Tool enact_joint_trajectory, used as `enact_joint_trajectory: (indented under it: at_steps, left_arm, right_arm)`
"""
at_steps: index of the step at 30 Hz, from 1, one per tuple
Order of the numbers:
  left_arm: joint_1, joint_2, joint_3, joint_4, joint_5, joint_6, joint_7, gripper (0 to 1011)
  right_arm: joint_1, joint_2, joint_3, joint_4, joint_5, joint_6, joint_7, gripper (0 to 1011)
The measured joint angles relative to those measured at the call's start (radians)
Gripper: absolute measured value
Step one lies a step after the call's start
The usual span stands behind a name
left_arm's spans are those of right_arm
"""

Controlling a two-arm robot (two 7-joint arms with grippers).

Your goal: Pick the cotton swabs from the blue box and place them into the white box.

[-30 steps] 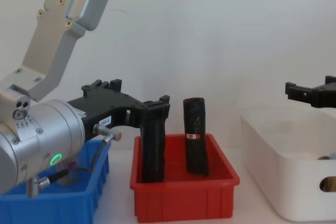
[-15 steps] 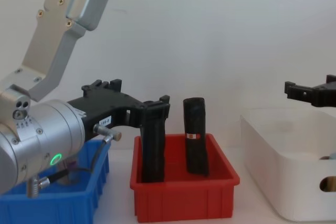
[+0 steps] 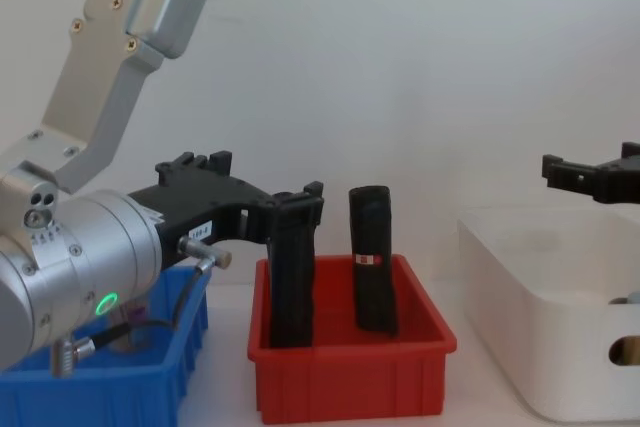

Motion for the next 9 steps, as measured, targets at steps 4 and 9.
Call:
enact_joint_trajectory:
  at_steps: [4,9]
  left_arm:
    - [0.0,0.0,0.0,0.0,0.0,0.0,0.0,1004]
    - [0.0,0.0,0.0,0.0,0.0,0.0,0.0,1004]
  right_arm:
    - [0.0,0.0,0.0,-0.001,0.0,0.0,0.0,1002]
    - [-0.001,0.0,0.0,-0.001,0.001,0.0,0.0,1002]
